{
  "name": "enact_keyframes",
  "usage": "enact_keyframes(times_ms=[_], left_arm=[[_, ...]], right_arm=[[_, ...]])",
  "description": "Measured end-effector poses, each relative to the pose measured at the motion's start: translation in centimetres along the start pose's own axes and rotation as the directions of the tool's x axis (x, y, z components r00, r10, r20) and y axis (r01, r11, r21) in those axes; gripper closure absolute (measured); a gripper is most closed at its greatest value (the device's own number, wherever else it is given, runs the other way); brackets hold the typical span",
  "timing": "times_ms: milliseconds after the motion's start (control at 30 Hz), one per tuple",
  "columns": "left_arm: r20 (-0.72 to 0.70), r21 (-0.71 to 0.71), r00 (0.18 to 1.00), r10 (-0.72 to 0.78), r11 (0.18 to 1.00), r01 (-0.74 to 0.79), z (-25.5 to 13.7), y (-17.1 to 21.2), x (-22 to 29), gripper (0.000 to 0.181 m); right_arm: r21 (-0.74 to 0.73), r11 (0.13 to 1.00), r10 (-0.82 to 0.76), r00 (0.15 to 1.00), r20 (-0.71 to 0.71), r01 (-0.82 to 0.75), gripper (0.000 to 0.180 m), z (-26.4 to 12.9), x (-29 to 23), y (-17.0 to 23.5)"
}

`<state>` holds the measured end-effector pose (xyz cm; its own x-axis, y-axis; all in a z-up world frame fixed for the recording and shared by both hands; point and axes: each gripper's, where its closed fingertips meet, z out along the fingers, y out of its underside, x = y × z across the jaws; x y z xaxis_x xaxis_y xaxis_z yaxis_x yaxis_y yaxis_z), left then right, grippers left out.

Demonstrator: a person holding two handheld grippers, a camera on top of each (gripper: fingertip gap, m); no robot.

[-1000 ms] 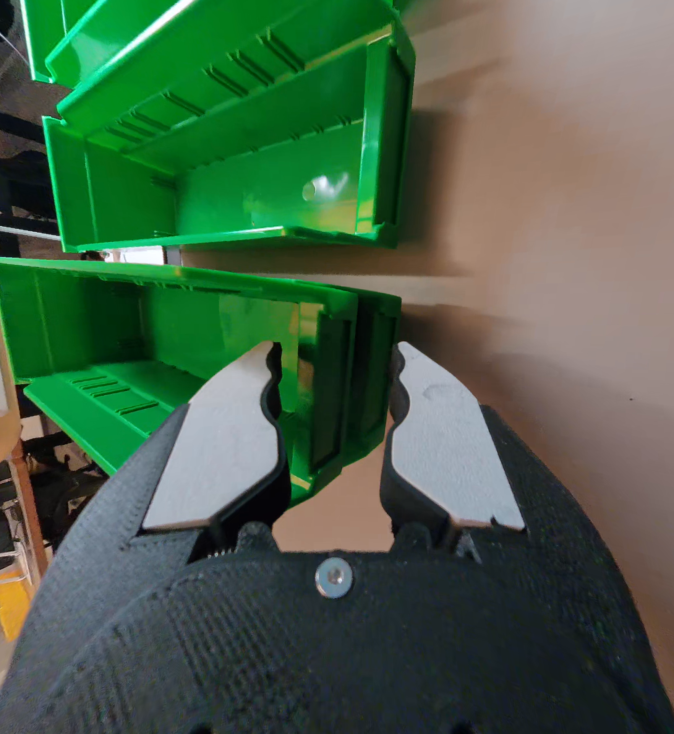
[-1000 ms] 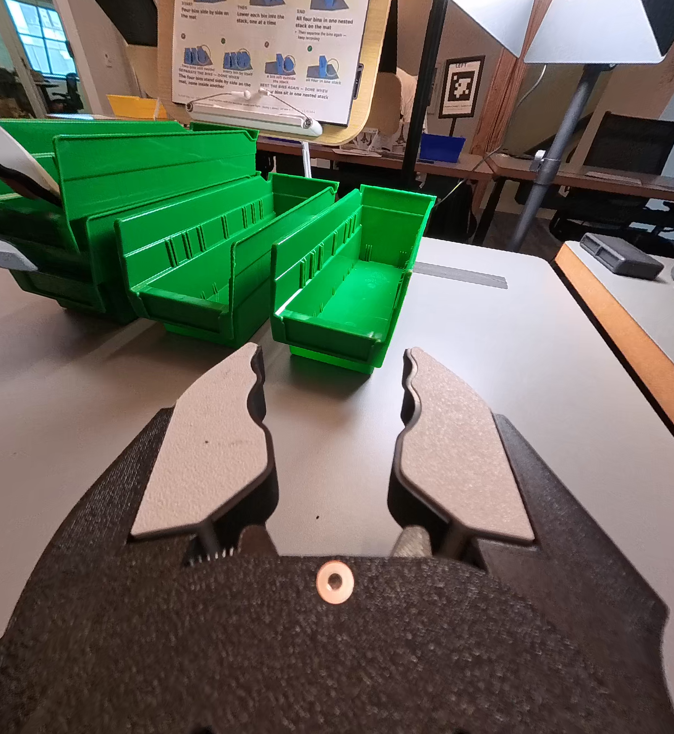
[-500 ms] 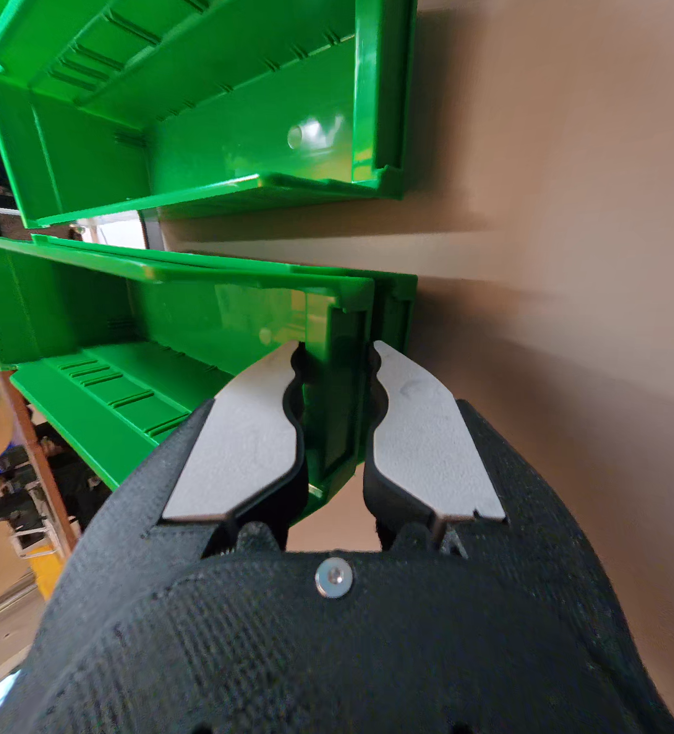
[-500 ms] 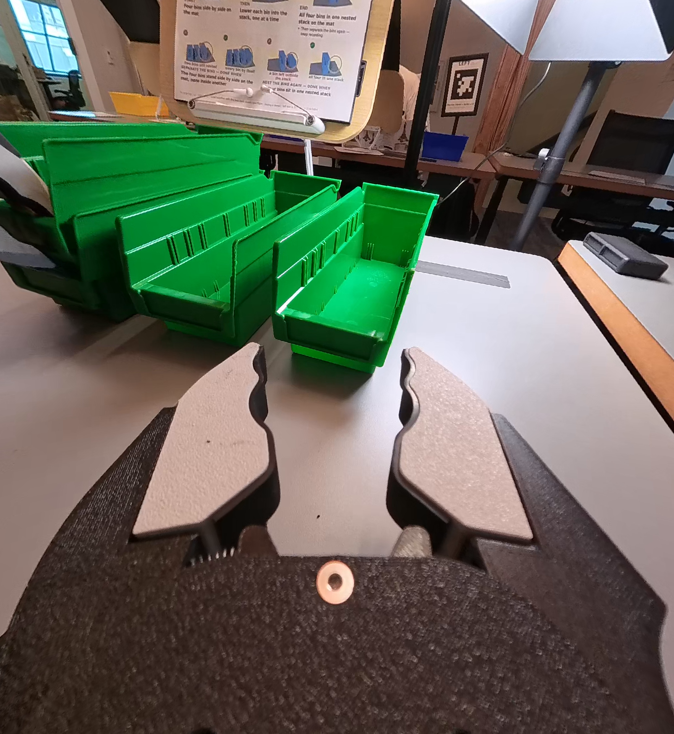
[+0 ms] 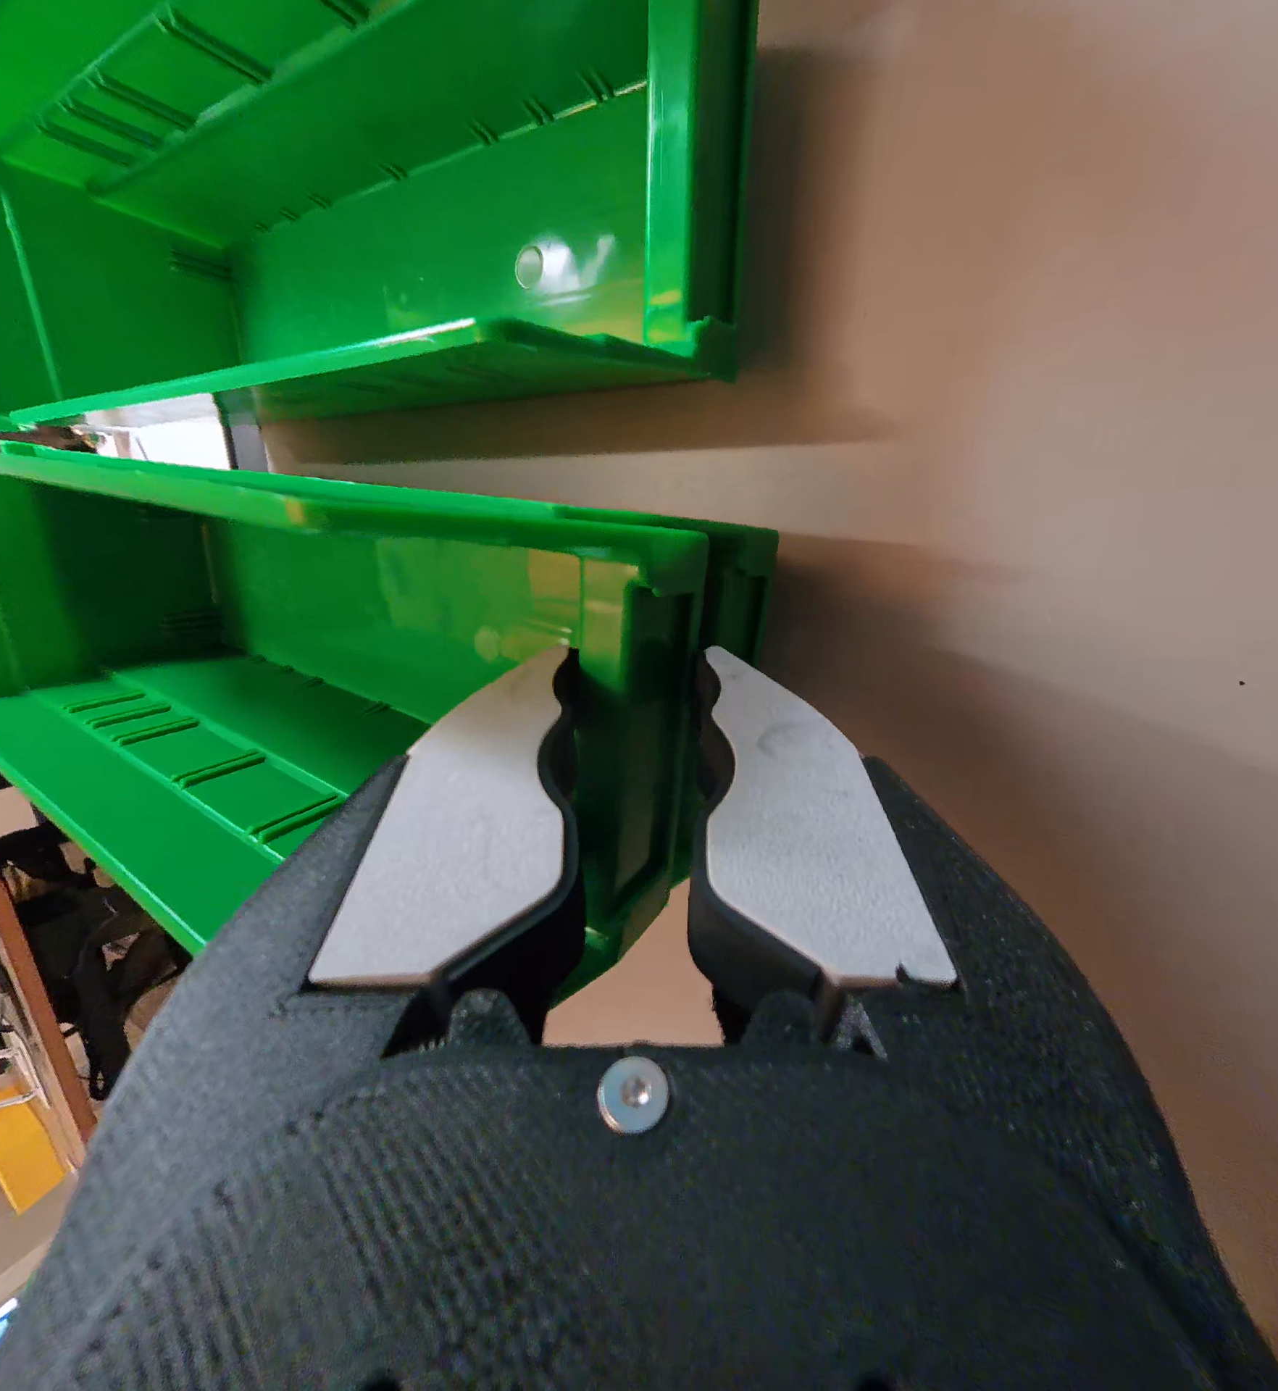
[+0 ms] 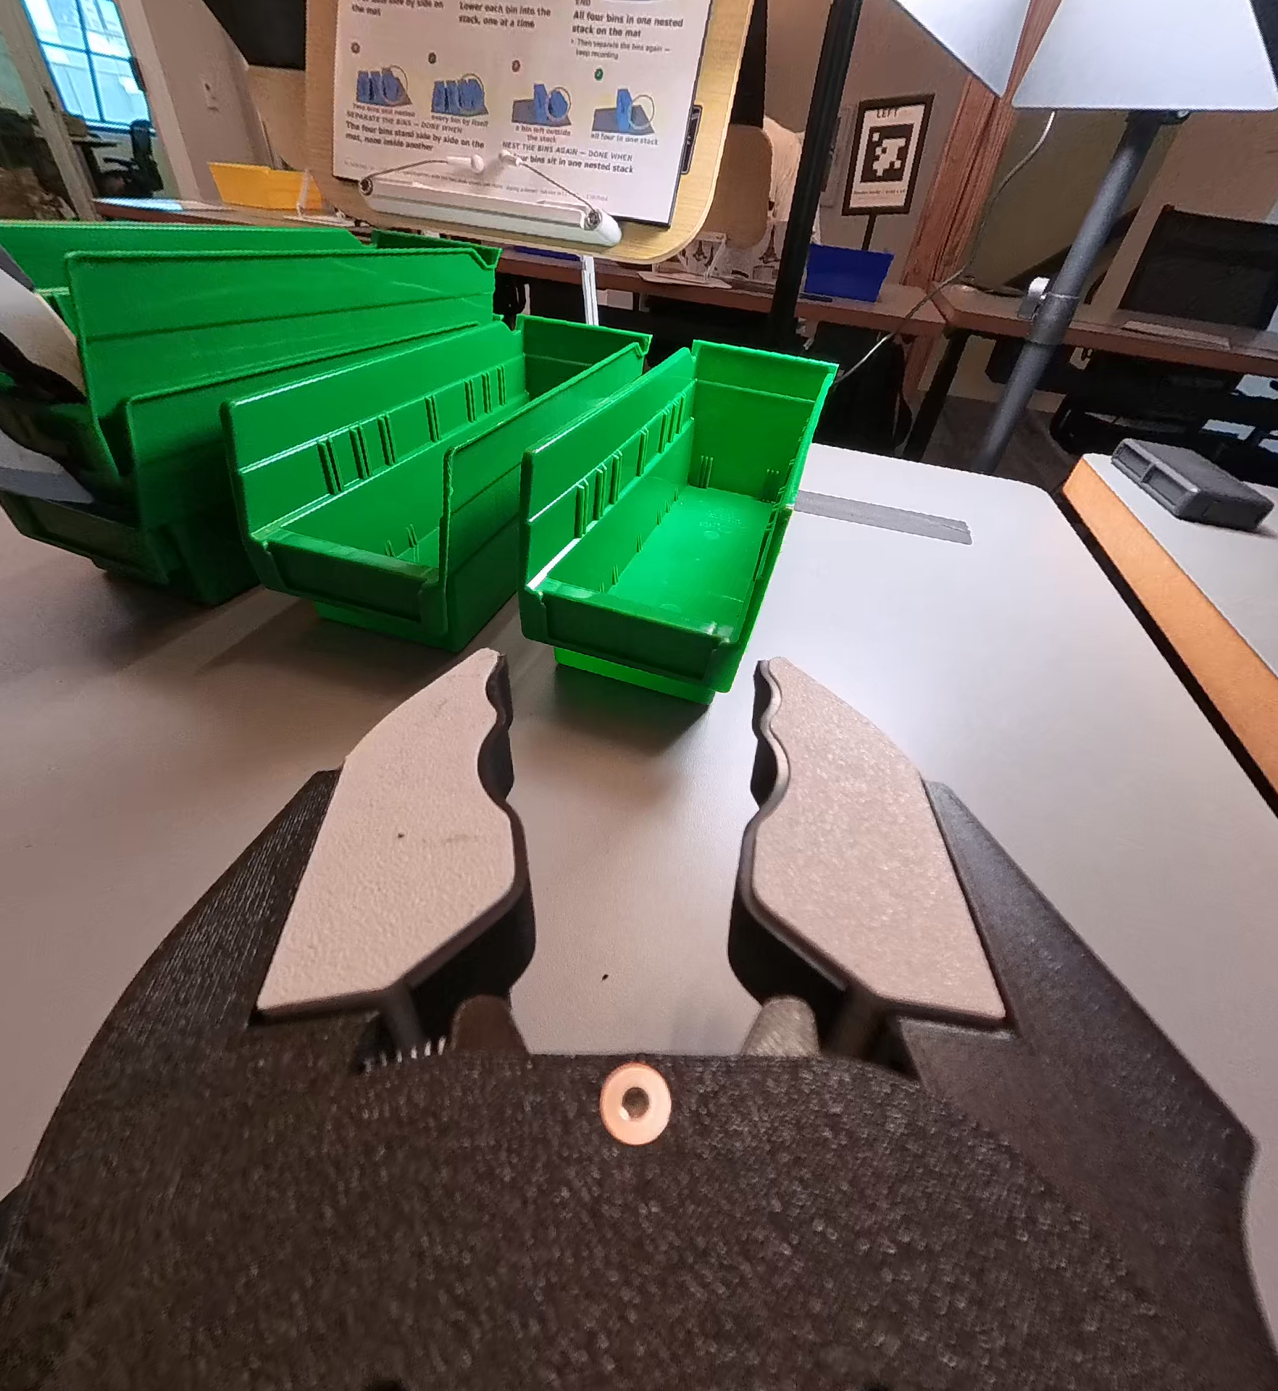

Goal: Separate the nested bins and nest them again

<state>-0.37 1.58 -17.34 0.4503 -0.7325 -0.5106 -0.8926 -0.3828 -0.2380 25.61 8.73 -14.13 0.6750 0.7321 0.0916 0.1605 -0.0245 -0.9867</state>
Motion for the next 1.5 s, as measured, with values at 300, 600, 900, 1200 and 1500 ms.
enact_keyframes(times_ms=[300,600,900,1200,1500], left_arm=[[-0.024,0.02,1.0,-0.001,1.0,0.002,-0.5,-0.1,1.0,0.125],[-0.007,-0.161,1.0,0.031,0.986,-0.031,2.6,1.7,1.0,0.115],[-0.041,-0.175,0.999,0.001,0.985,-0.008,3.0,2.2,1.4,0.131],[0.013,-0.107,1.0,0.008,0.994,-0.006,2.5,0.9,1.6,0.129],[0.137,0.394,0.967,-0.214,0.908,0.145,-6.4,-2.5,1.5,0.12]], right_arm=[[-0.016,1.0,-0.005,1.0,0.009,0.005,0.121,0.3,-0.2,0.4],[-0.001,1.0,-0.002,1.0,0.015,0.002,0.121,0.2,-0.1,0.2],[0.001,1.0,-0.019,0.999,0.029,0.019,0.124,0.2,-0.5,0.1],[-0.068,0.796,-0.523,0.738,0.426,0.602,0.116,4.2,-12.3,1.7],[-0.024,0.477,-0.753,0.423,0.504,0.878,0.114,11.2,-16.1,1.6]])
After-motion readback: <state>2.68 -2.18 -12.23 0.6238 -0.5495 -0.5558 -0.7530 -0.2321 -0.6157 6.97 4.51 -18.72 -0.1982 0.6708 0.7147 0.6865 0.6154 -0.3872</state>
